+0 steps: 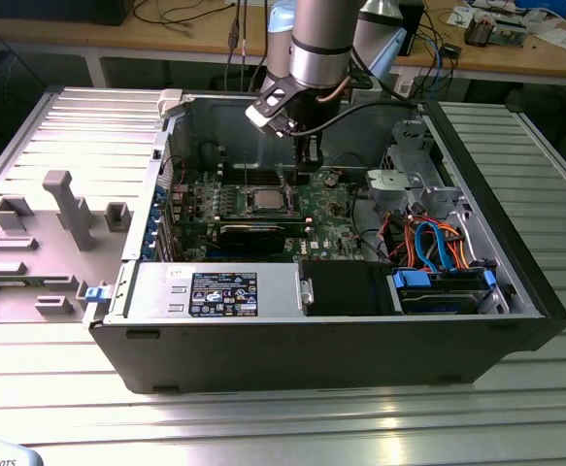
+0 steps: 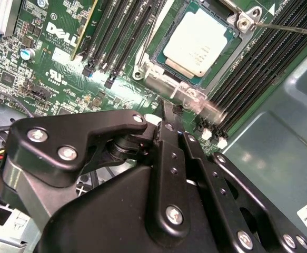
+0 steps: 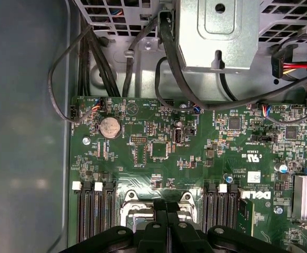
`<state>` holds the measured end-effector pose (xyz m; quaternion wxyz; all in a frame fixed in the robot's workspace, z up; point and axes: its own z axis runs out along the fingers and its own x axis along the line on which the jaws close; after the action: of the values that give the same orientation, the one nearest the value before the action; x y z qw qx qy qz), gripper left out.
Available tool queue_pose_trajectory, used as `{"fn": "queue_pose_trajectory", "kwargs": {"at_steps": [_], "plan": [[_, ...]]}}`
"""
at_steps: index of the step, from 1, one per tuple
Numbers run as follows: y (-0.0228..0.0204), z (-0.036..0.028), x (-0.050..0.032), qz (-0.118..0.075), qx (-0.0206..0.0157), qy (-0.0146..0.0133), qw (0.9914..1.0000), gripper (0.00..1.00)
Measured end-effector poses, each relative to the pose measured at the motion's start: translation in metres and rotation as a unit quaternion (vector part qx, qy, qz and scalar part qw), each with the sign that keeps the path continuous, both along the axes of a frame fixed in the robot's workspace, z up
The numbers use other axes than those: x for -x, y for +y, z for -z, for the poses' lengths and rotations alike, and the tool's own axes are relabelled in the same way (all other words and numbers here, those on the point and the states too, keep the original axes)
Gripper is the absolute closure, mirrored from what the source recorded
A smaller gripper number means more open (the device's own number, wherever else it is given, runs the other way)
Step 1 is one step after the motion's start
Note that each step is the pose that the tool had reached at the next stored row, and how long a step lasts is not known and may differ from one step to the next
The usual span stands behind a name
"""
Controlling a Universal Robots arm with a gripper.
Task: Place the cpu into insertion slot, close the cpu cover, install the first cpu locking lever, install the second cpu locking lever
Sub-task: 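Close the cpu cover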
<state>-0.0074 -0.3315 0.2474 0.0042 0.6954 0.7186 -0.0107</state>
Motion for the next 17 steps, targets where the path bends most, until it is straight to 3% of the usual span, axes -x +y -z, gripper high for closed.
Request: {"fn": "queue_pose_trajectory", "kwargs": {"at_steps": [17], "plan": [[0.0, 0.0002, 0.0032, 0.0, 0.0, 0.0, 1.0, 0.89]]}}
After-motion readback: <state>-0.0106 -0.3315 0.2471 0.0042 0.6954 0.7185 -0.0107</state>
